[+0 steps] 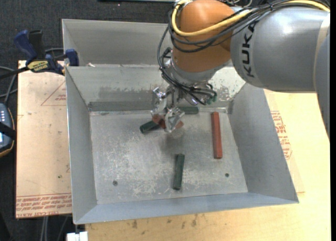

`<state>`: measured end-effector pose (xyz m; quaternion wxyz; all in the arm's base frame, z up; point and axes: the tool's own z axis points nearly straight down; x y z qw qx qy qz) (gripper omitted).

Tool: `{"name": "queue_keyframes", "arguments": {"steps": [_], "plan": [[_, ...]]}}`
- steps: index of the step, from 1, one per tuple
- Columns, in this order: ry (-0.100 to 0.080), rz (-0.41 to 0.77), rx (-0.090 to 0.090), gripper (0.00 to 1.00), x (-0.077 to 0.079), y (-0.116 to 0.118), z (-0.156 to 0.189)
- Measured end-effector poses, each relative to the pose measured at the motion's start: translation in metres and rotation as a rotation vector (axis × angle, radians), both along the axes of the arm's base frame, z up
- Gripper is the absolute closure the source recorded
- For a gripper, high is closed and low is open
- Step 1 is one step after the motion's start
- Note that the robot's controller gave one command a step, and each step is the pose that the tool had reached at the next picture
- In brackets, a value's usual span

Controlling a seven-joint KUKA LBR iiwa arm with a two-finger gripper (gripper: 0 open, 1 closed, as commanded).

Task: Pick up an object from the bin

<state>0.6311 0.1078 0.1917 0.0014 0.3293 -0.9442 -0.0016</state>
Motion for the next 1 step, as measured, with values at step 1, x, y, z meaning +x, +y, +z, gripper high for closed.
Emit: {"name": "queue_keyframes", "arguments": {"steps": [1], "plan": [[-0.014, -0.044, 0.002, 1.0, 0.0077, 0.0012, 0.0309]]}}
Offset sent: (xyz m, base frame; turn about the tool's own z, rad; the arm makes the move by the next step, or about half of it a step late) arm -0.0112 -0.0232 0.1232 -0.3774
